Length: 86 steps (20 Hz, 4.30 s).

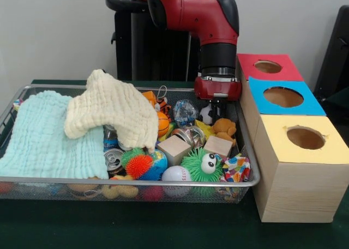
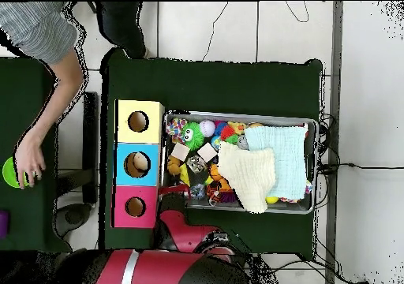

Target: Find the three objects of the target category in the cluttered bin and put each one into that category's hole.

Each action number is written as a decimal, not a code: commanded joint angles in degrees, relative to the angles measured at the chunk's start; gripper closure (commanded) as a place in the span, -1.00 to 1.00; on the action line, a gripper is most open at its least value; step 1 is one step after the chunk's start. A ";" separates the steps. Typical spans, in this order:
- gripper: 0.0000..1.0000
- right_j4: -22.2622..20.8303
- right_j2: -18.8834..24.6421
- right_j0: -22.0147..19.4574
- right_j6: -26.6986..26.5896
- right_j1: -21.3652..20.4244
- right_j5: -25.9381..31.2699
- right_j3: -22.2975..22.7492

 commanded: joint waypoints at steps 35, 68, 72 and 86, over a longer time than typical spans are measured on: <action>1.00 -3.15 15.69 -8.17 7.71 -19.91 37.88 -3.82; 1.00 -1.59 23.09 -18.47 5.08 -42.01 56.16 8.63; 1.00 -0.01 22.84 -17.13 5.95 -44.34 58.93 8.86; 1.00 3.01 16.70 -8.64 10.40 -49.58 63.50 9.90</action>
